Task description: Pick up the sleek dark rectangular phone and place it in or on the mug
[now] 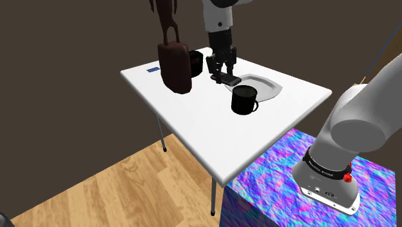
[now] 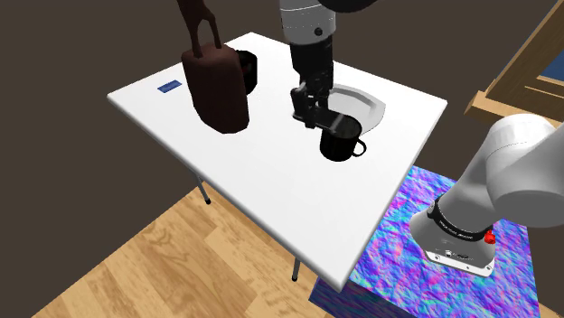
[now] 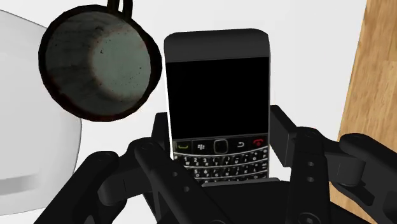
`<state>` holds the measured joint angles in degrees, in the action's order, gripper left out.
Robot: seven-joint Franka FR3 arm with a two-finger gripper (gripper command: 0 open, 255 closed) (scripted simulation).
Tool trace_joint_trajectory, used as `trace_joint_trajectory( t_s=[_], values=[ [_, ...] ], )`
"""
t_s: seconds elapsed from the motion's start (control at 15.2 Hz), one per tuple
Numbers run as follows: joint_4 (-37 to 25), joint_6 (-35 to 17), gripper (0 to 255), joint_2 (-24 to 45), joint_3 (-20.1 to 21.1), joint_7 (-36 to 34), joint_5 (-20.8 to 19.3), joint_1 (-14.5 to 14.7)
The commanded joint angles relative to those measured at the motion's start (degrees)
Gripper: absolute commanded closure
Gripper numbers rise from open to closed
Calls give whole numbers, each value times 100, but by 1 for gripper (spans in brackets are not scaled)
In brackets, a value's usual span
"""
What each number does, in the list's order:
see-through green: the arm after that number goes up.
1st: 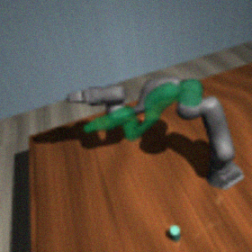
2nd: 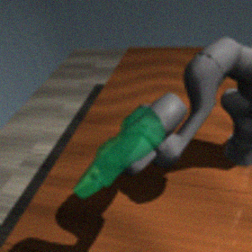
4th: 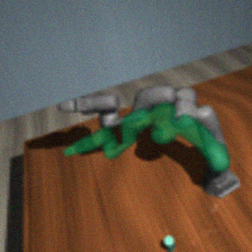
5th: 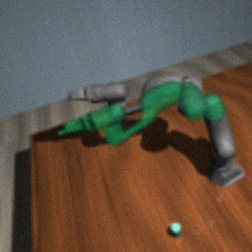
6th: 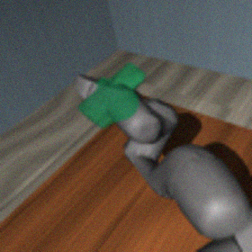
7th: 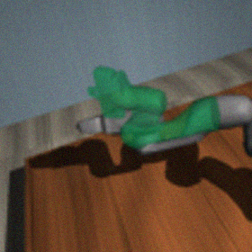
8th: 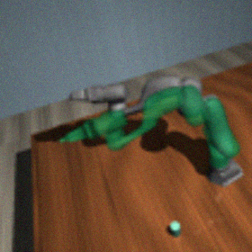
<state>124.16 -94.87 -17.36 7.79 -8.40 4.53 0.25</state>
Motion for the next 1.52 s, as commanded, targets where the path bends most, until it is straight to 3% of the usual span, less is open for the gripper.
trace_joint_trajectory(
  t_s=[0.0, 0.4, 1.45],
  values=[
    [286, 46, 255, -319, -165, 249, -67, -93],
    [986, 207, 255, -1160, -691, 966, -406, -392],
    [1931, -956, 255, -942, -684, 966, -402, -390]
  ],
)
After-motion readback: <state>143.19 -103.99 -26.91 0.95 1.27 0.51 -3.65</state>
